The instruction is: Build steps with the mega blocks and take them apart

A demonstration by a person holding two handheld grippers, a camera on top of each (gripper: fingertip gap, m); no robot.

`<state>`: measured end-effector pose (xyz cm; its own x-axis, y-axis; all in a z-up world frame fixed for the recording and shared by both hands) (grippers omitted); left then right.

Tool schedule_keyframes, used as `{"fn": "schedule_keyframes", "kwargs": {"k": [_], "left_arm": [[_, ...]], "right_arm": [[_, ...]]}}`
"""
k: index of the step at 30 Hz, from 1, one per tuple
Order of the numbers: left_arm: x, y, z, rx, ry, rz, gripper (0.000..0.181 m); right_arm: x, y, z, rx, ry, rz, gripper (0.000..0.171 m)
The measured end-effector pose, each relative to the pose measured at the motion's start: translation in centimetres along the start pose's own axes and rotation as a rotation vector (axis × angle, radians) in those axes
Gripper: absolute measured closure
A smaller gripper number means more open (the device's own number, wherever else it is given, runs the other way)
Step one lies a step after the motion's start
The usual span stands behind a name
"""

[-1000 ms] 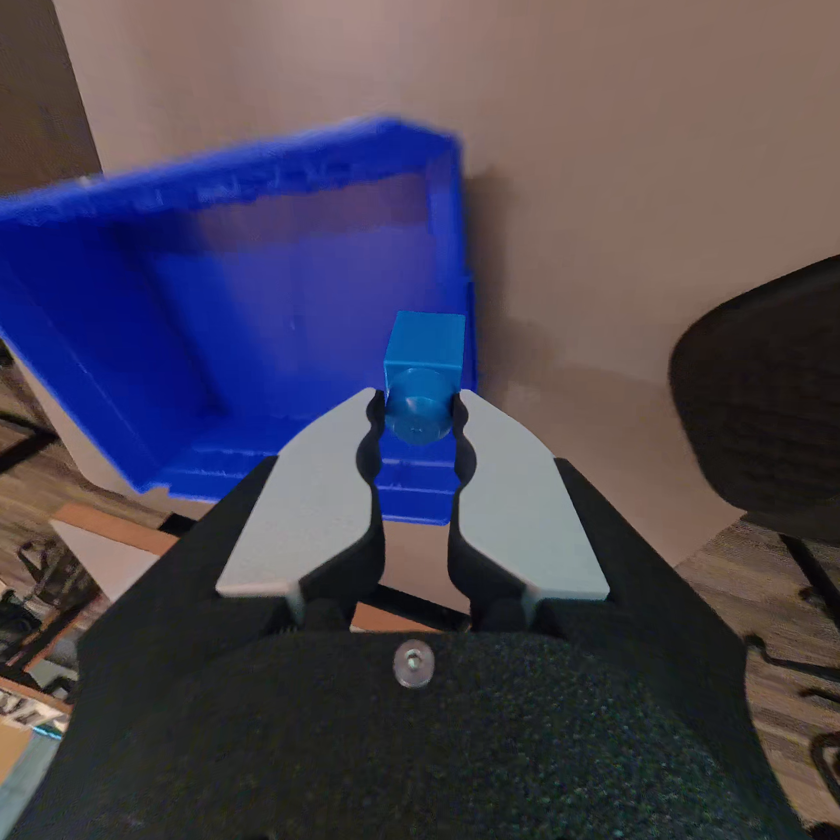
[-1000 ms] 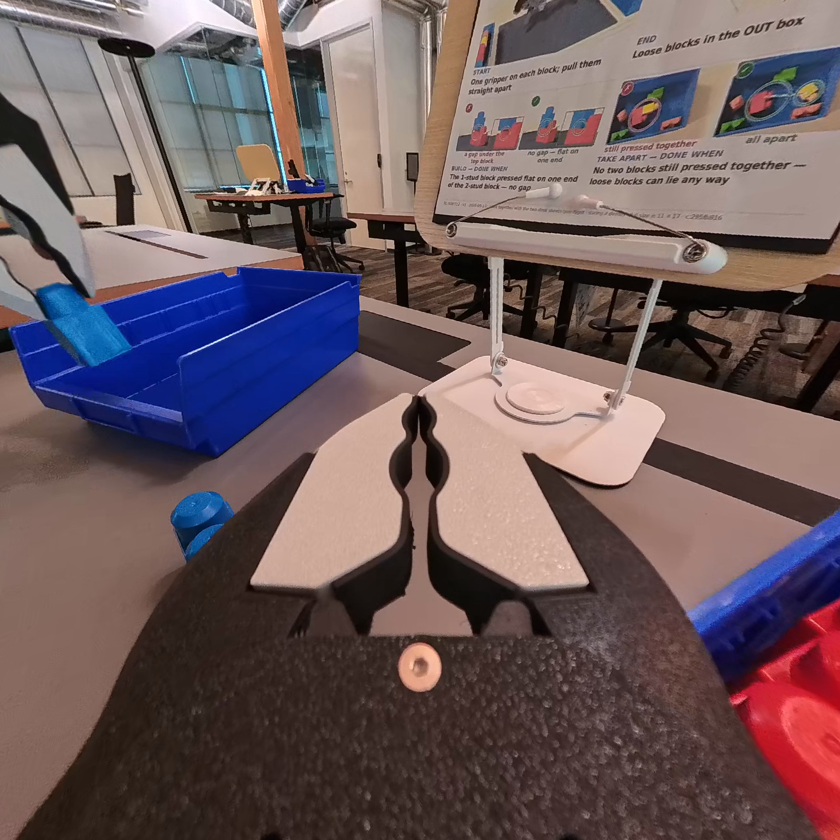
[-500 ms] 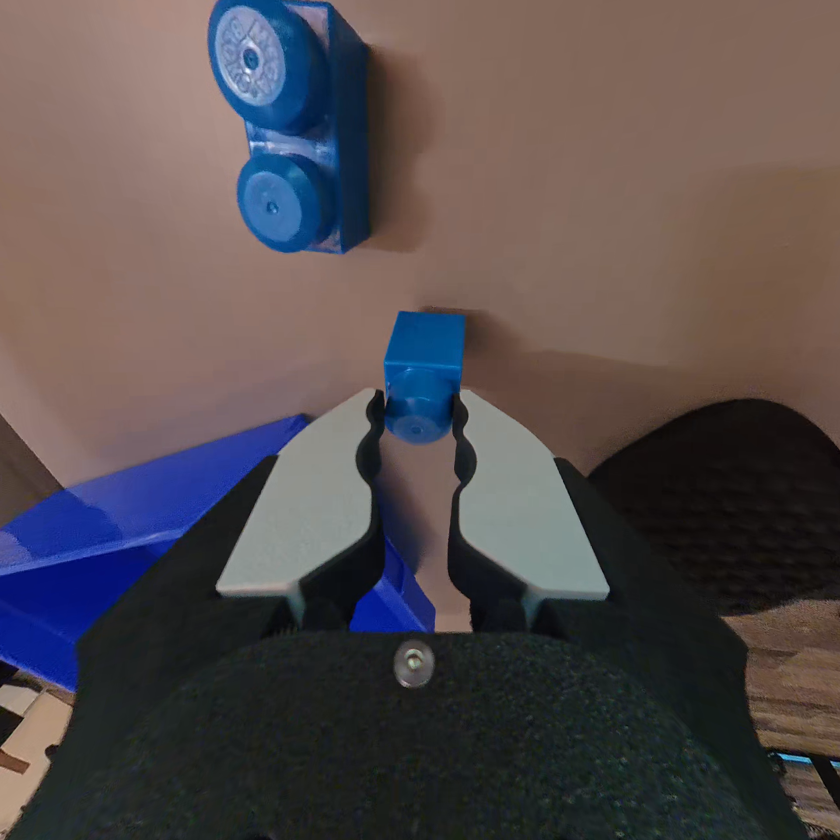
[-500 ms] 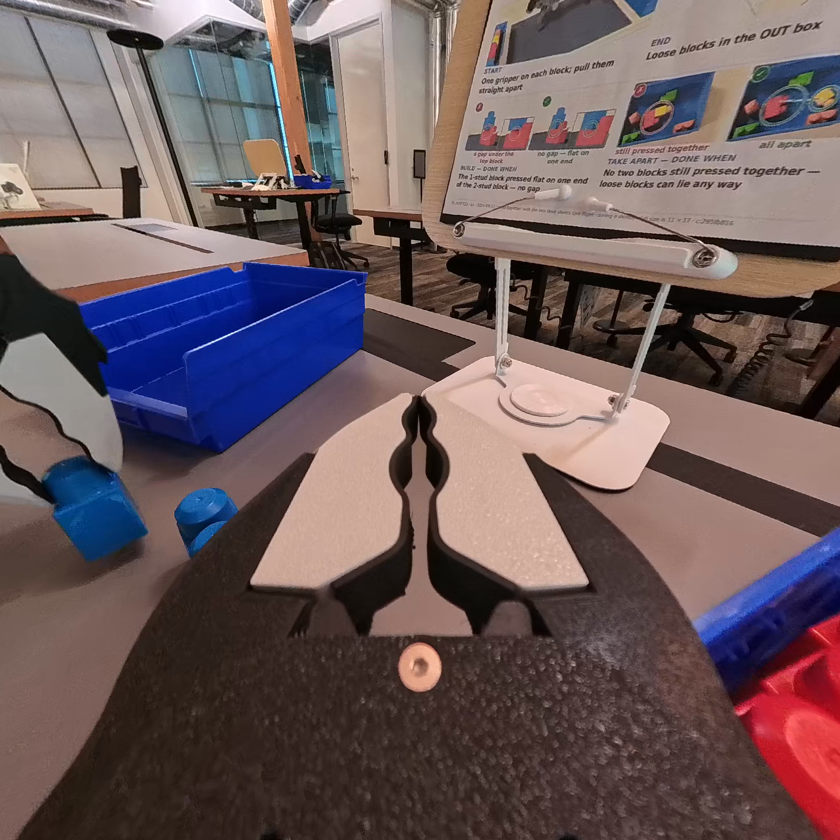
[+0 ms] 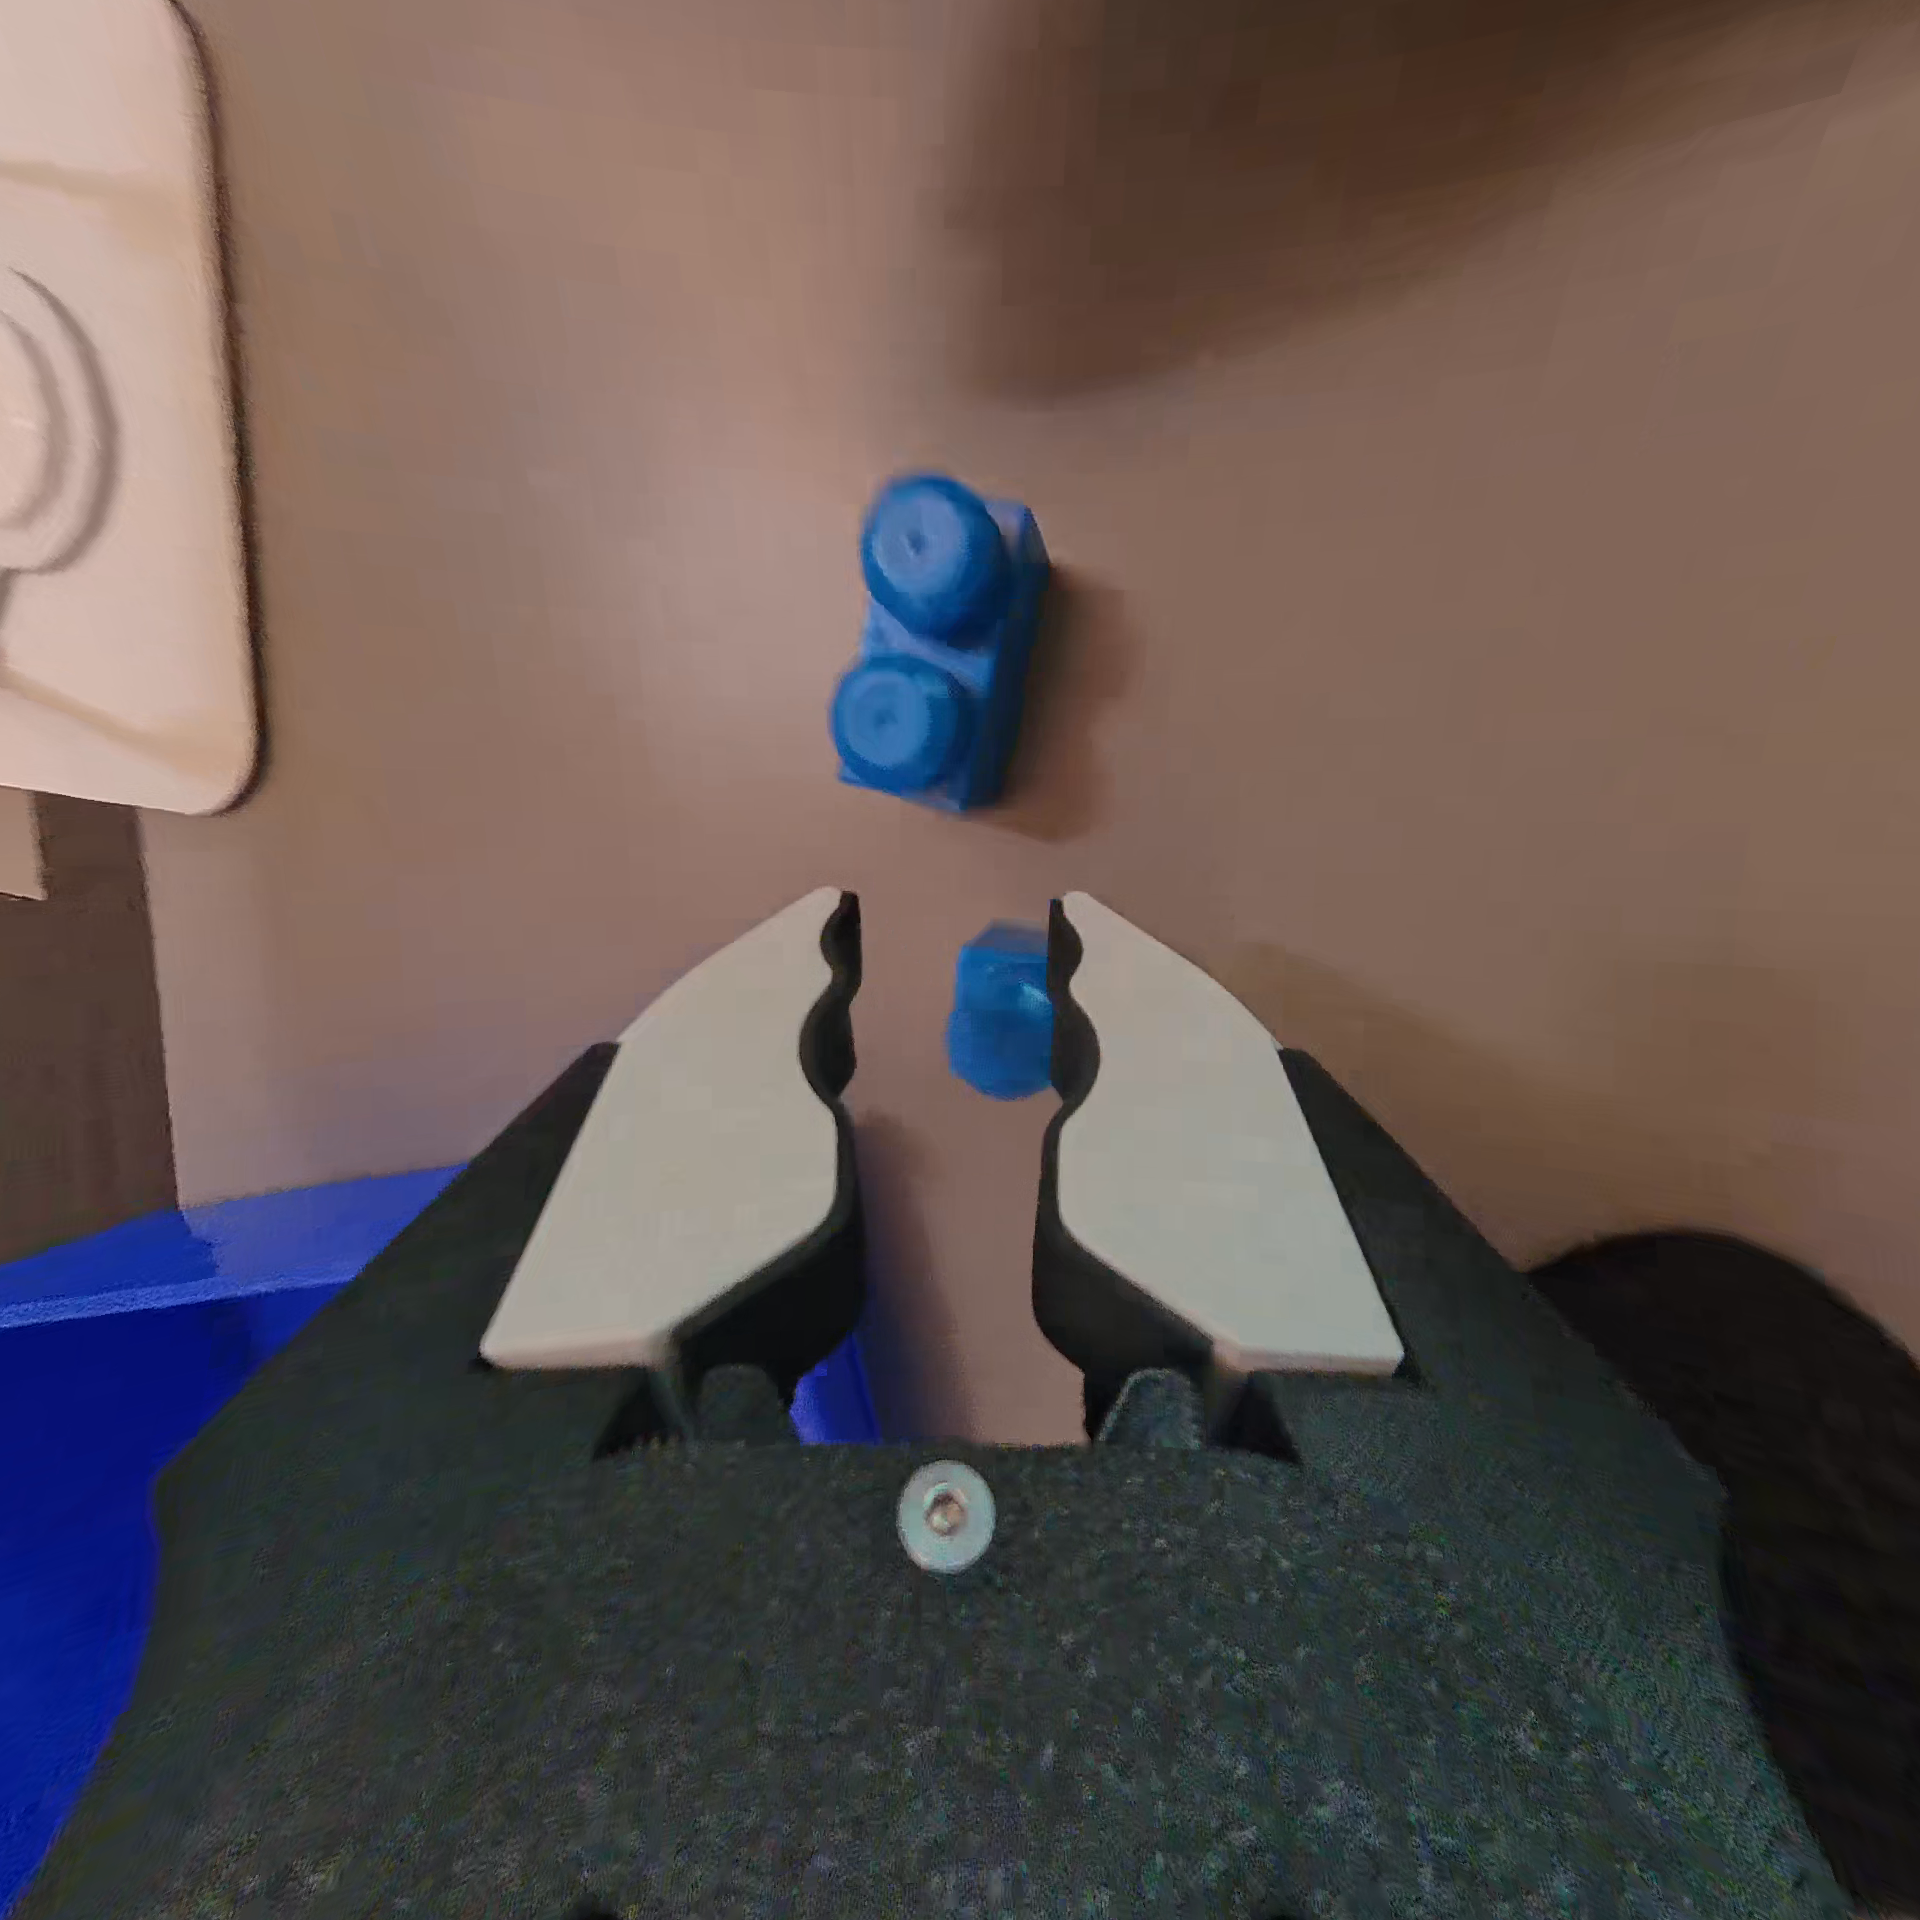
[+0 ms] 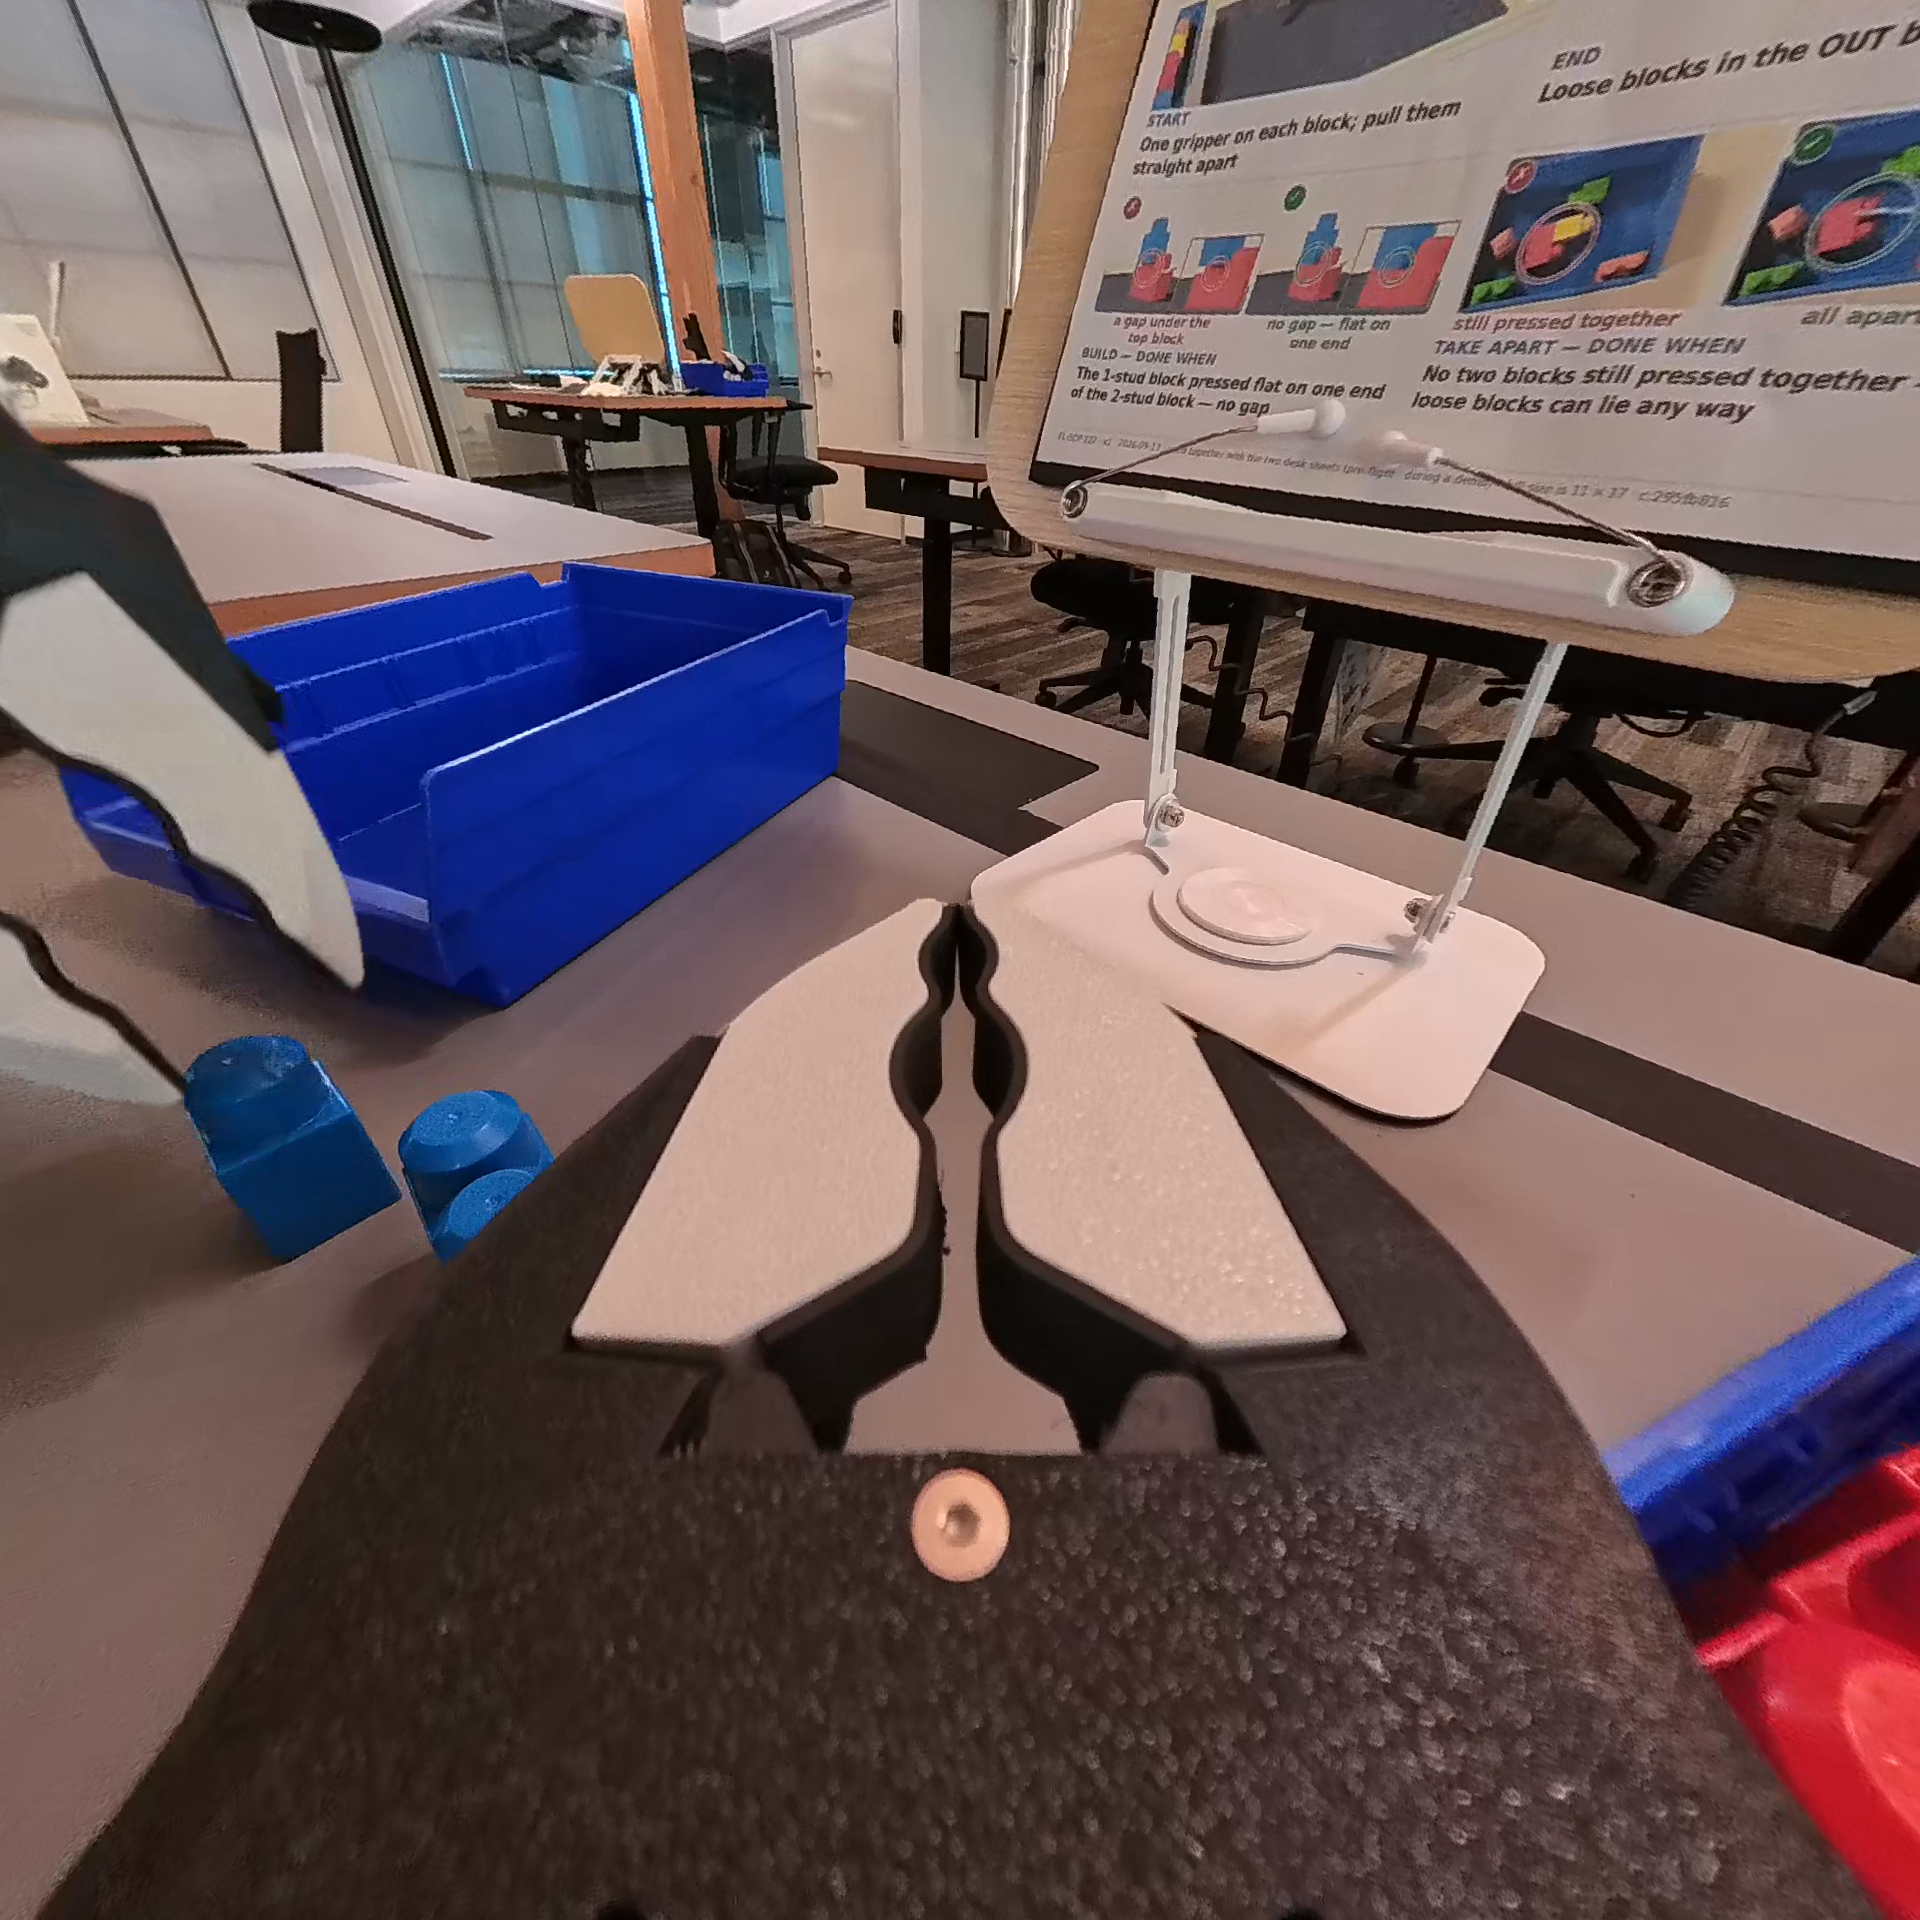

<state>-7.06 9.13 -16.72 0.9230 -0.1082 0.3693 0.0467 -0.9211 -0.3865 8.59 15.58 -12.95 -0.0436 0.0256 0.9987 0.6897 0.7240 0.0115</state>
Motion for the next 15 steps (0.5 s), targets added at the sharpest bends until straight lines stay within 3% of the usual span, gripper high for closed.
{"fn": "schedule_keyframes", "kwargs": {"k": [3, 6, 15], "left_arm": [[1.6, -1.2, -0.9, 0.050, 0.177, -0.121, 0.146], [1.8, -1.3, -0.5, 0.056, 0.232, -0.175, 0.144], [1.2, 0.3, 5.2, -0.006, -0.030, 0.039, 0.129]], "right_arm": [[-0.2, -0.1, 0.1, 0.001, -0.009, -0.006, 0.171], [-0.3, -0.1, 0.2, 0.003, -0.018, -0.012, 0.171], [-0.5, -0.3, 0.4, 0.007, -0.035, -0.032, 0.171]]}}
Point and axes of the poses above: each gripper's, where its closed fingertips meet, z out along the fingers, x out of its top, y = z × x across the jaws, the point moved 2 cm from there along -z, back along the fingers, and after that the axes turned 12 degrees about x, right-handed, at the moved point
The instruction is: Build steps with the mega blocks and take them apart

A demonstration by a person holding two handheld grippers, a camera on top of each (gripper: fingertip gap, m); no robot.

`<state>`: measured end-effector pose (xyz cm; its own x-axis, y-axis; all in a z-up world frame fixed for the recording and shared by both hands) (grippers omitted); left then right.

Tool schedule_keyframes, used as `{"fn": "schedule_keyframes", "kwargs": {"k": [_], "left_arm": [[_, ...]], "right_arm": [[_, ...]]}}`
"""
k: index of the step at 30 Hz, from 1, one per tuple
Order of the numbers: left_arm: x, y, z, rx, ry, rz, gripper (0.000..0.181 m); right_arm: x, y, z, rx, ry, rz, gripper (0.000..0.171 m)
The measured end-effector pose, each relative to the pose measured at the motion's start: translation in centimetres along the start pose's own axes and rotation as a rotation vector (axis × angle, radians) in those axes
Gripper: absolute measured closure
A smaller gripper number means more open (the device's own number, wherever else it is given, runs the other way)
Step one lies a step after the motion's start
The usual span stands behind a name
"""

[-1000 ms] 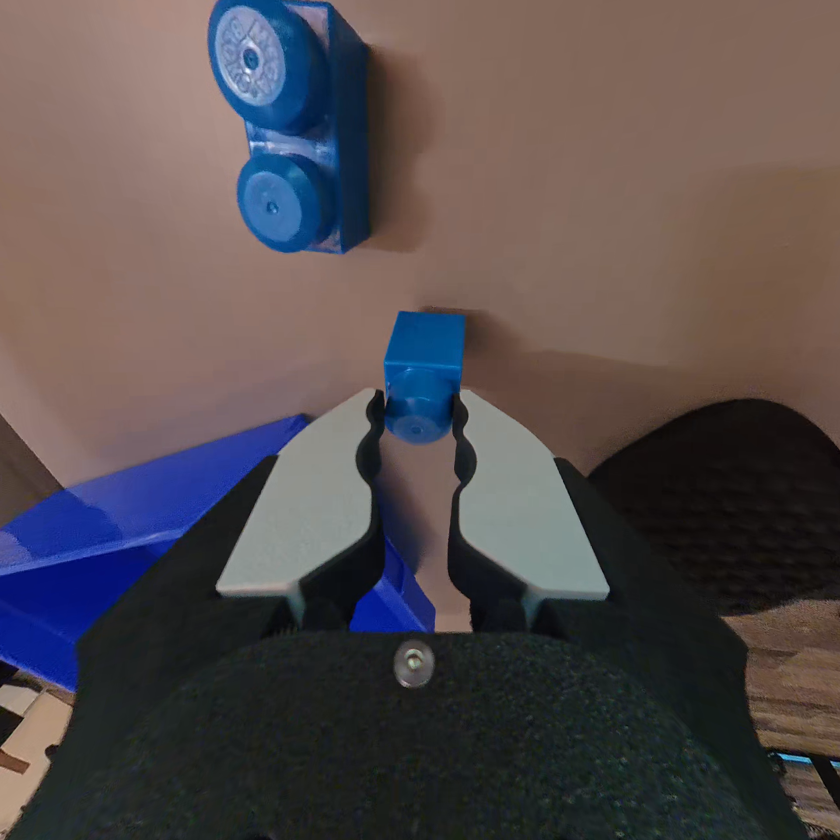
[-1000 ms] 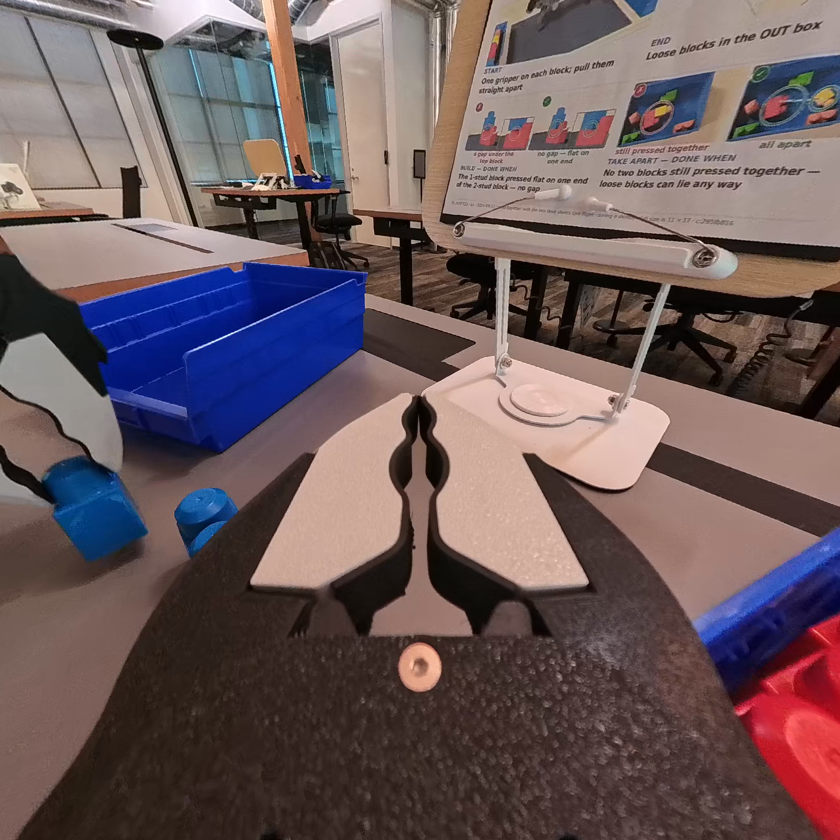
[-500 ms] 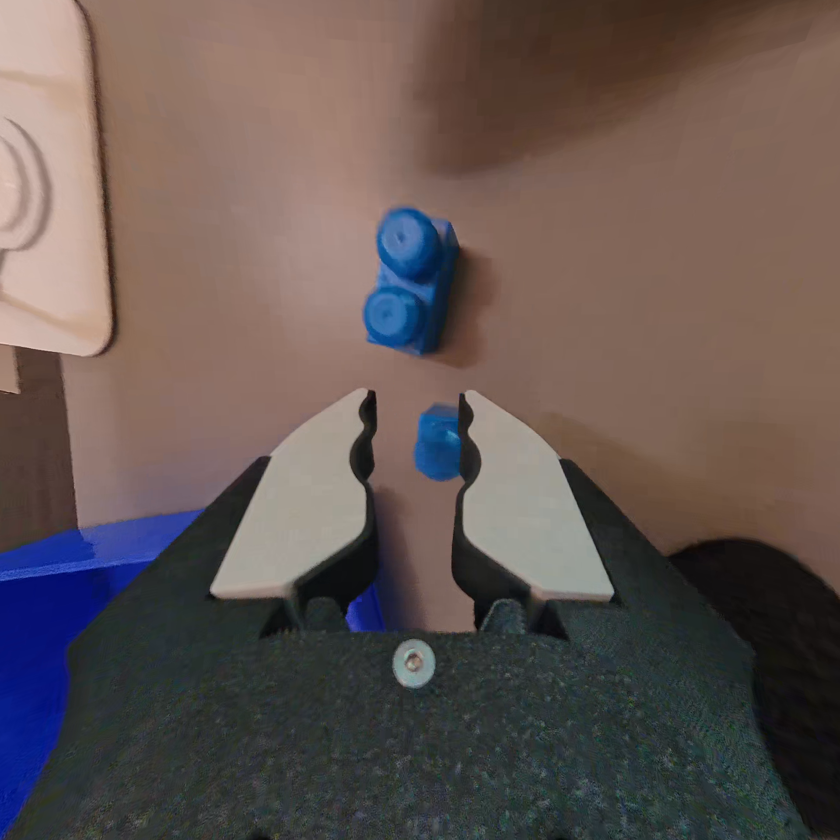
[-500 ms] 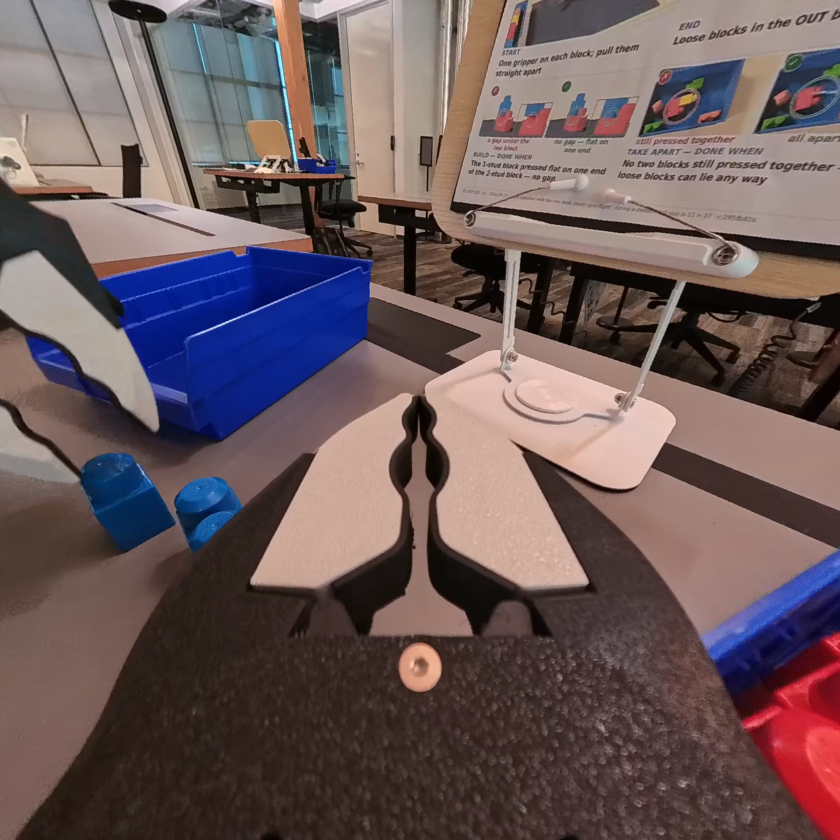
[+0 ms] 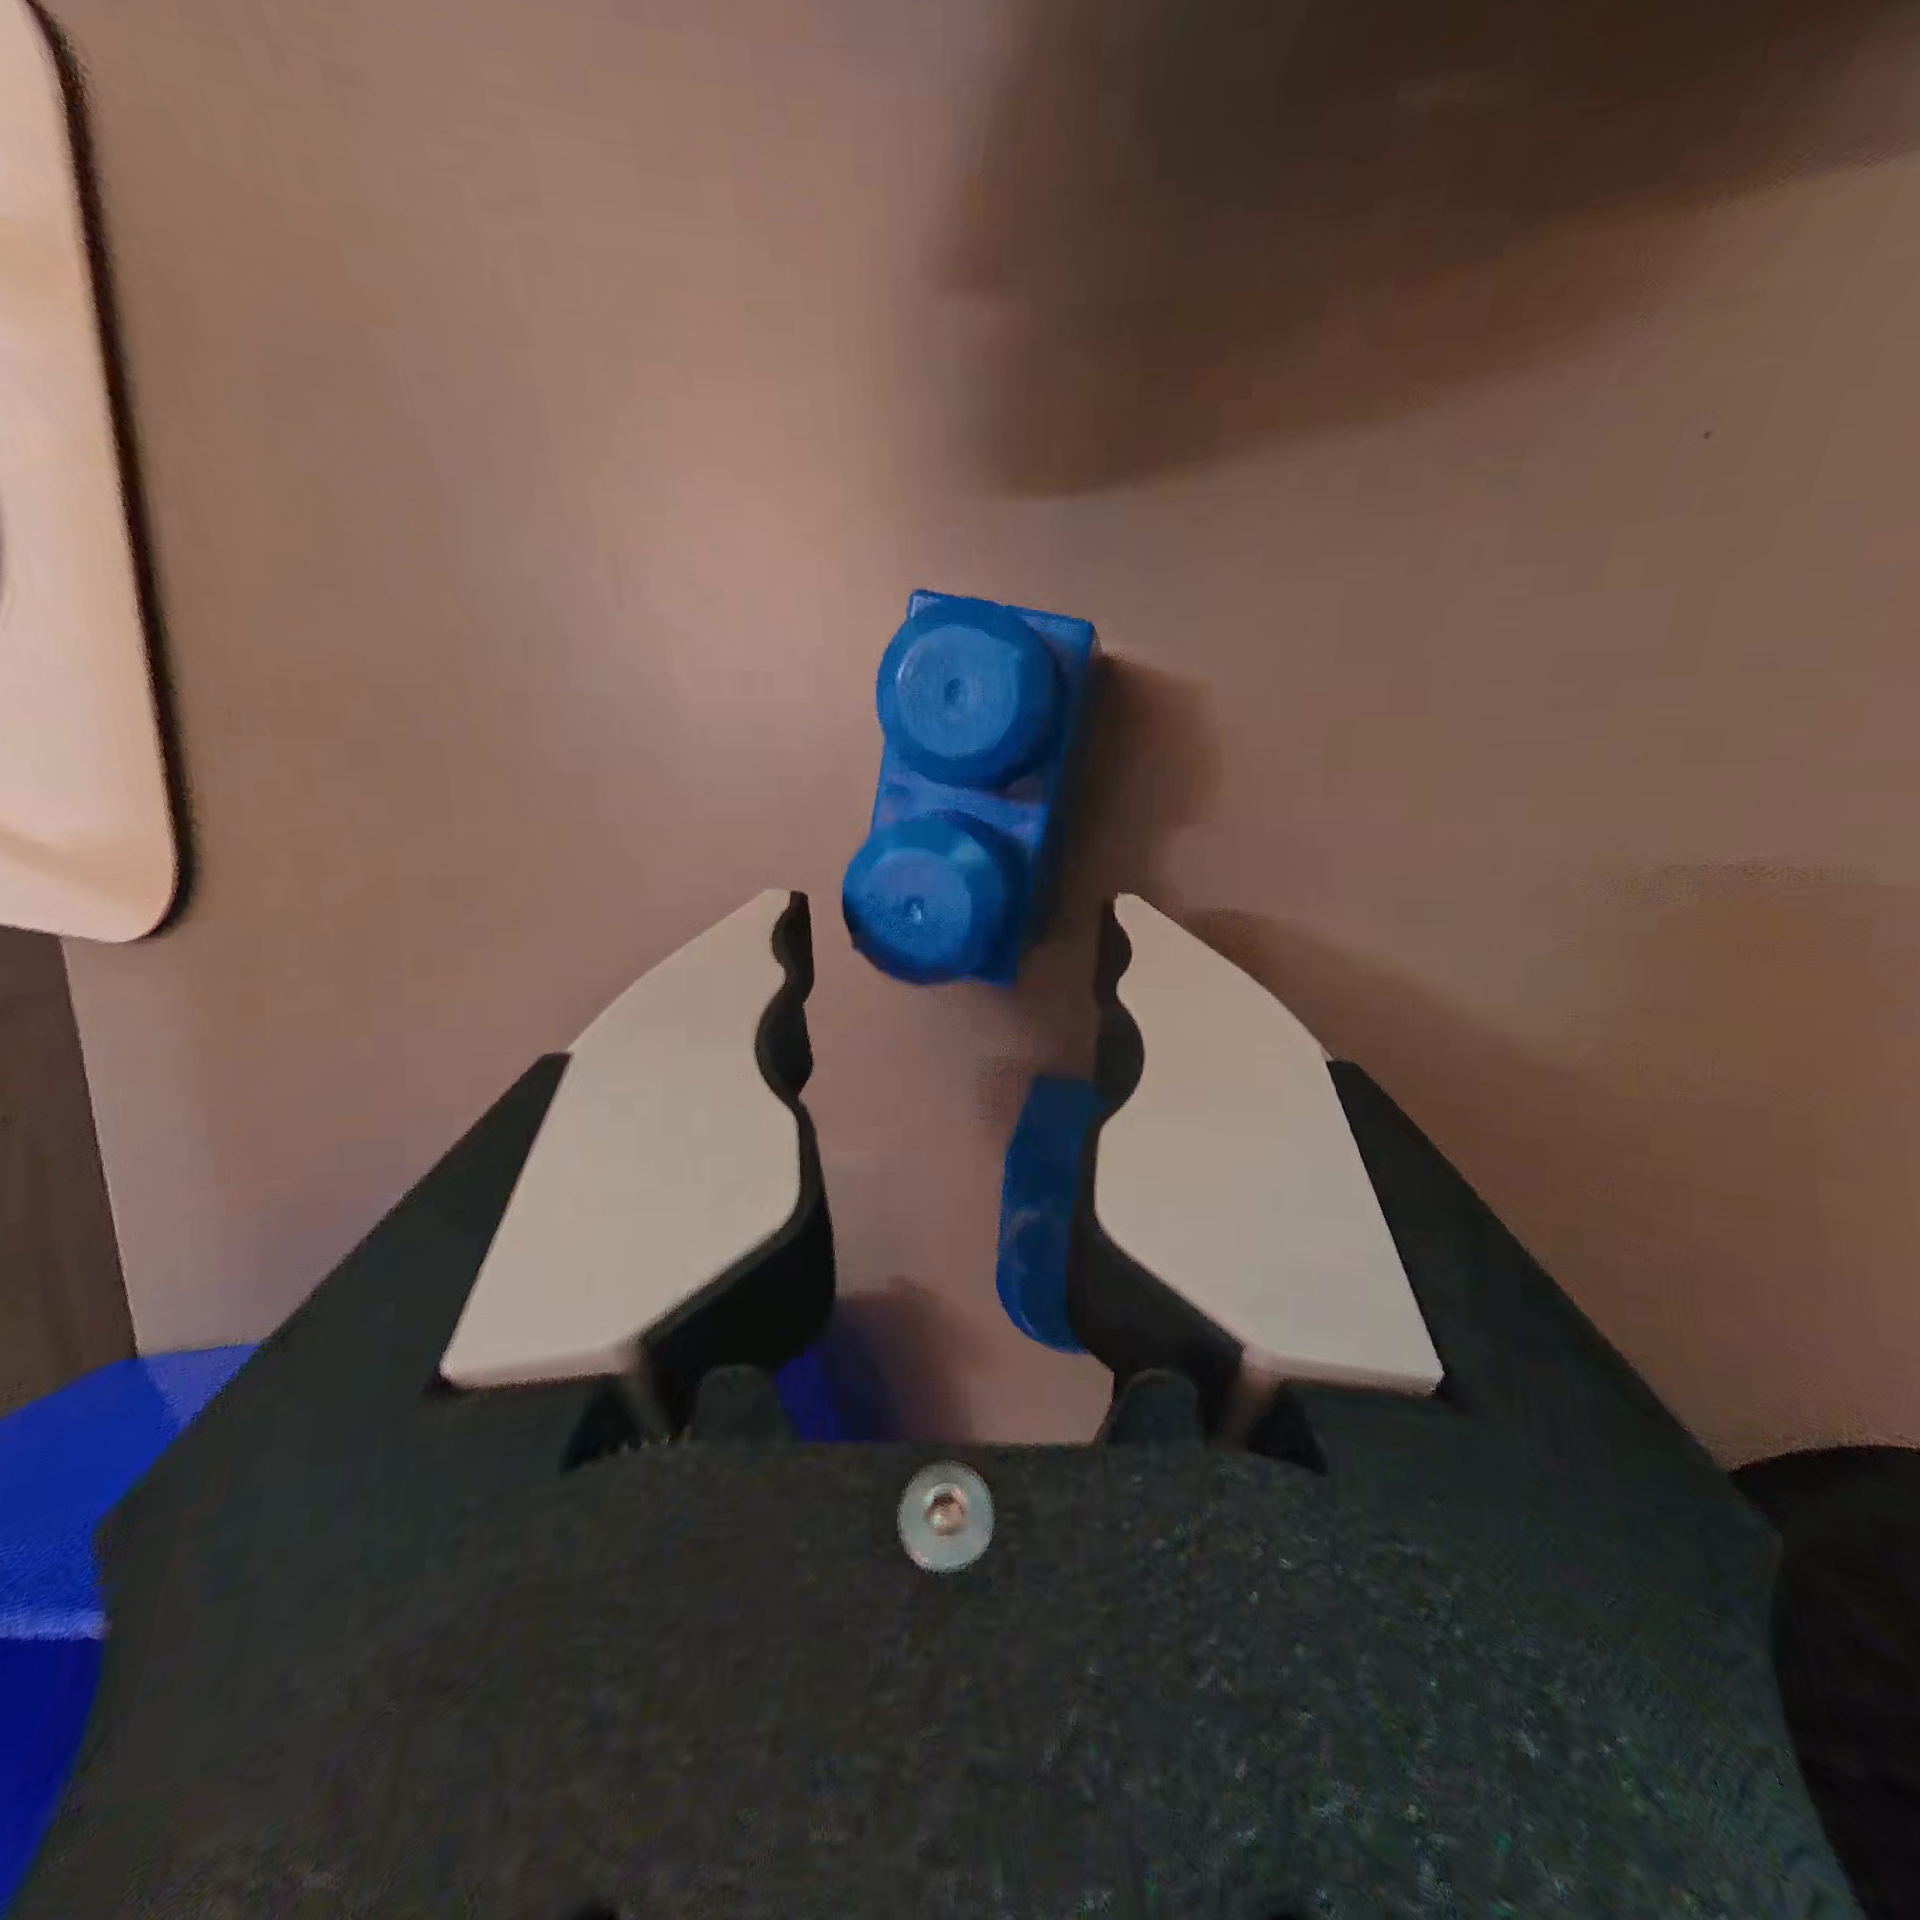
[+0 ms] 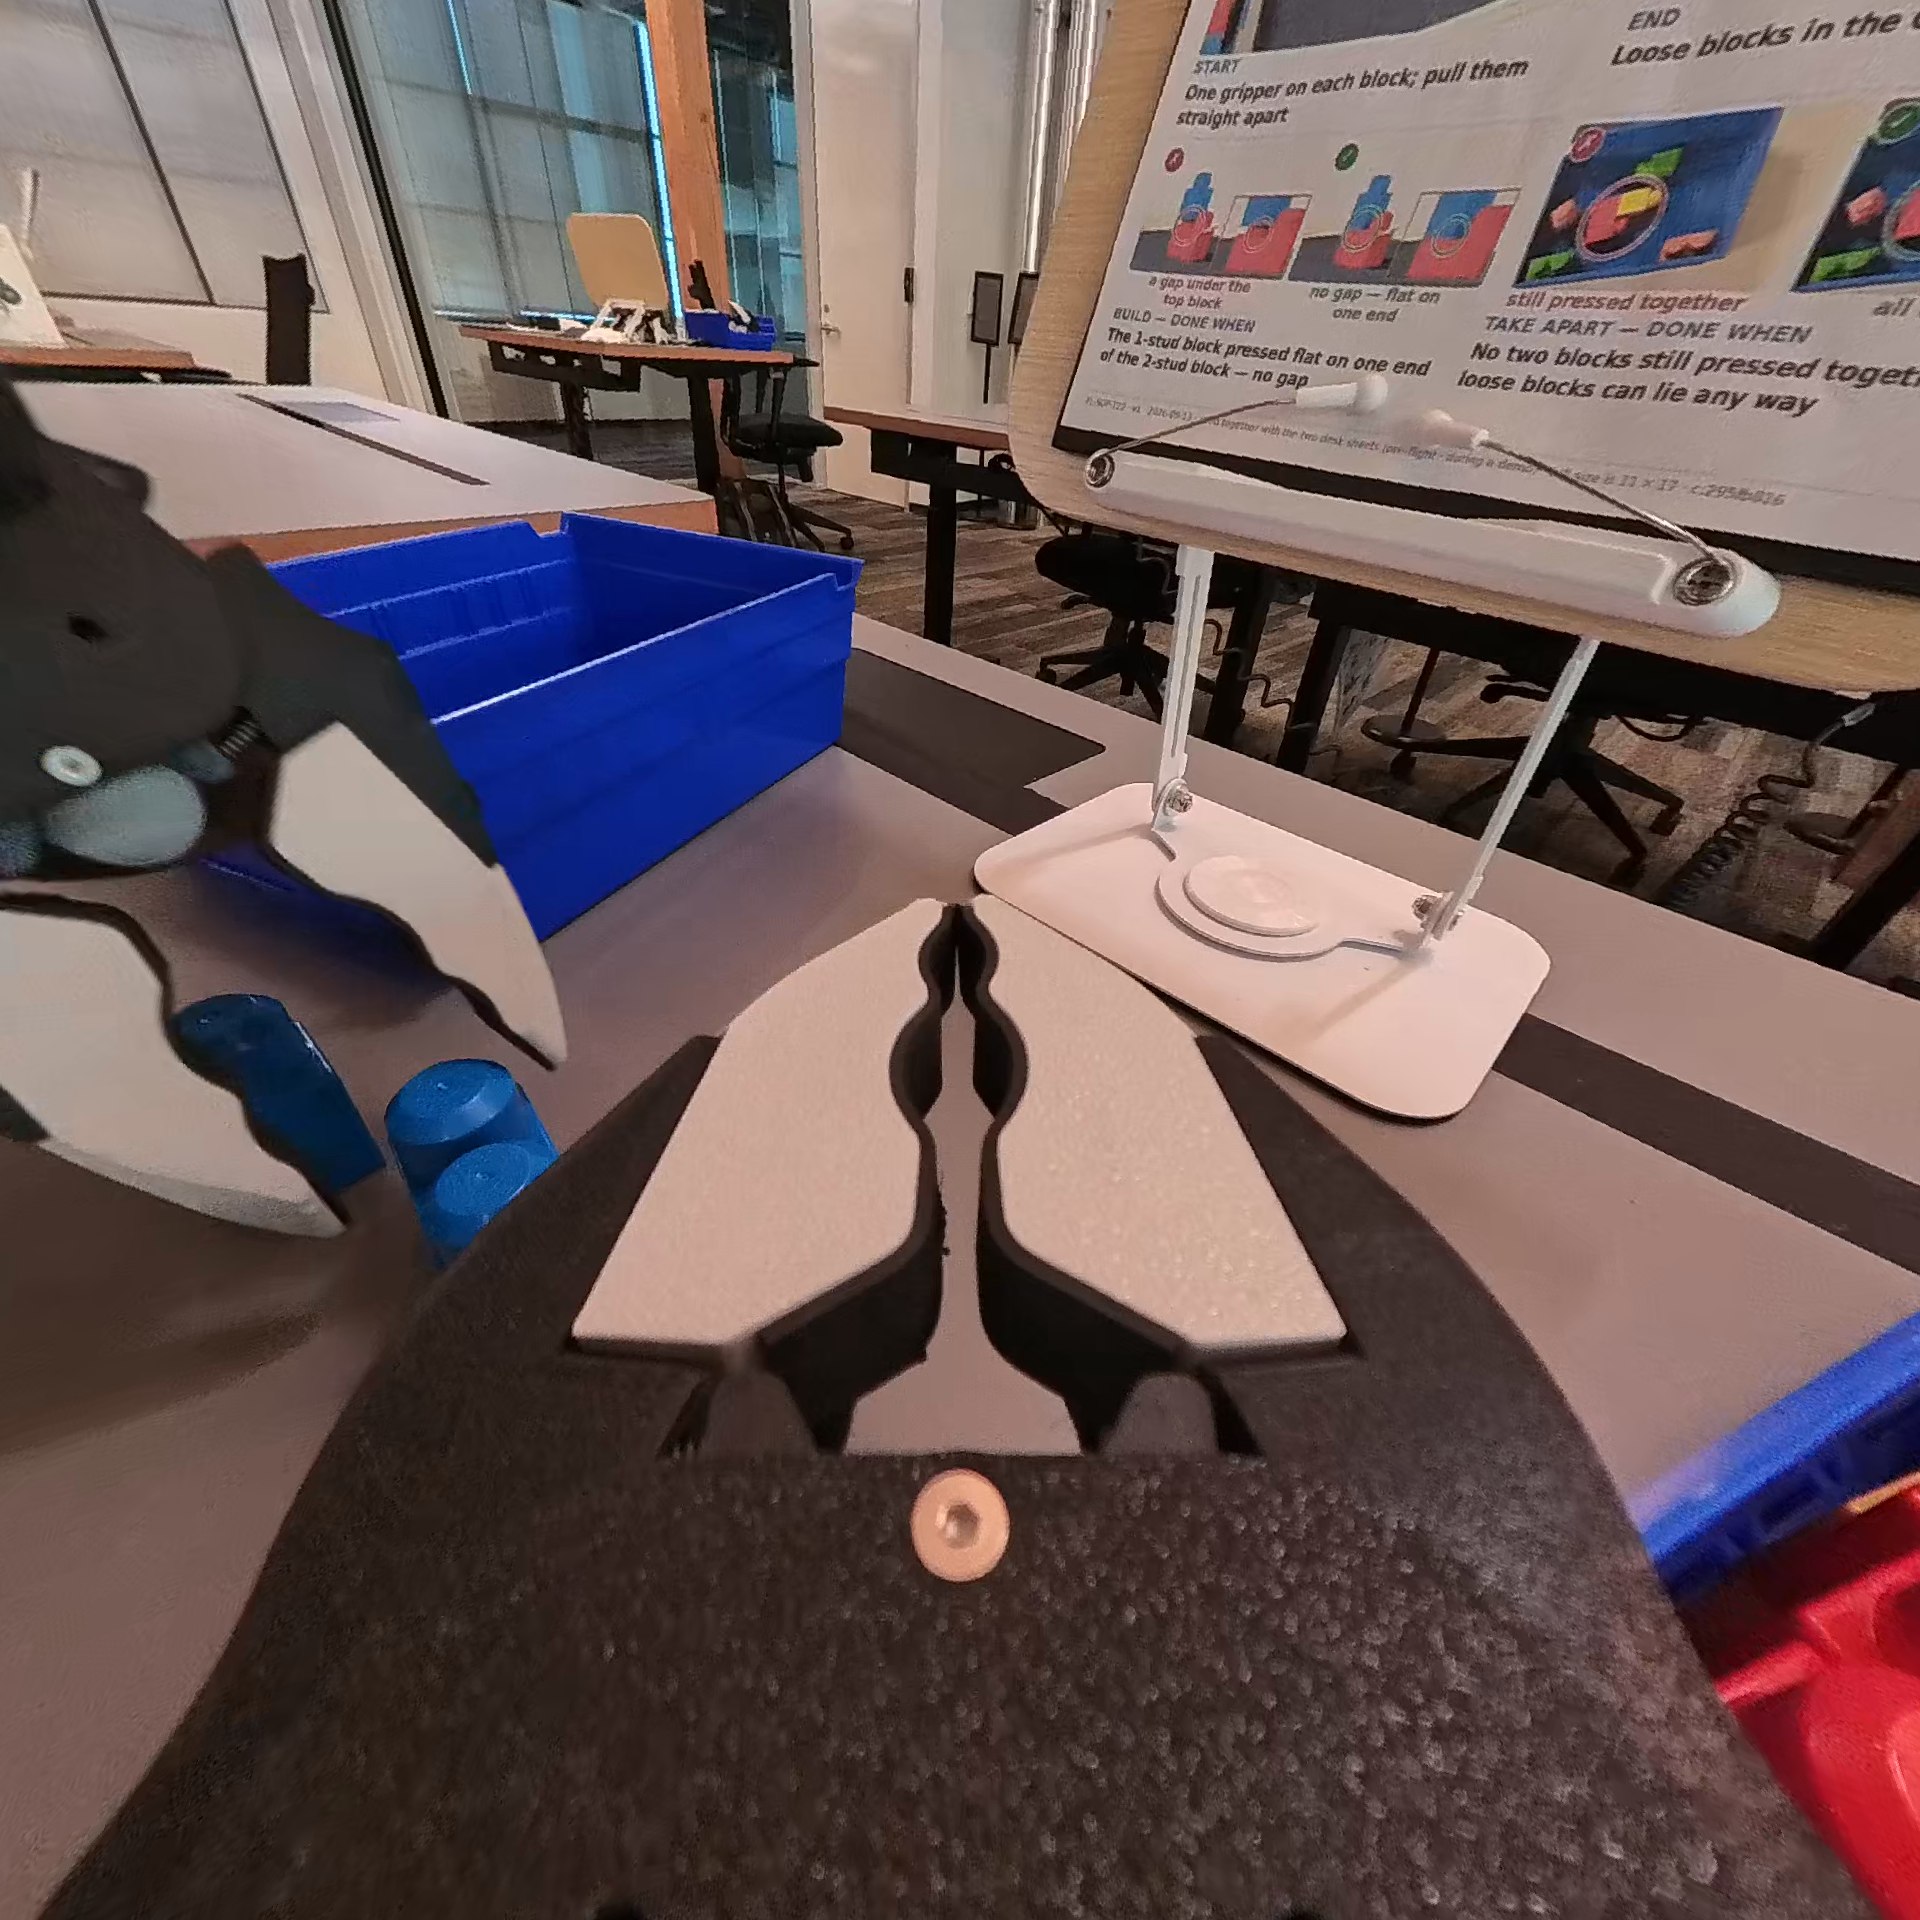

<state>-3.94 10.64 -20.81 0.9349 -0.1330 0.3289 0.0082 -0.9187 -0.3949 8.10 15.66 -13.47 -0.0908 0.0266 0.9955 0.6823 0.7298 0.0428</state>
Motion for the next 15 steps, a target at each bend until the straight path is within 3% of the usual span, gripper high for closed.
{"fn": "schedule_keyframes", "kwargs": {"k": [5, 9, 12, 15], "left_arm": [[0.1, 0.2, 2.2, -0.036, -0.087, 0.083, 0.133], [0.9, 0.3, 2.4, -0.042, -0.041, 0.086, 0.145], [2.0, -0.2, 1.3, -0.035, 0.058, 0.030, 0.145], [3.9, -1.6, -1.3, -0.021, 0.269, -0.117, 0.145]], "right_arm": [[0.1, 0.0, 0.0, 0.003, 0.005, 0.004, 0.171], [0.2, 0.1, -0.1, 0.003, 0.011, 0.007, 0.171], [0.3, 0.2, -0.1, 0.001, 0.016, 0.009, 0.171], [0.5, 0.3, -0.3, -0.001, 0.032, 0.019, 0.171]]}}
Point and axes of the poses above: each gripper's, where its closed fingertips meet, z out along the fingers, x out of its top, y = z × x across the jaws, the point moved 2 cm from there along -z, back along the fingers, and after that the axes turned 12 degrees about x, right-handed, at the moved point
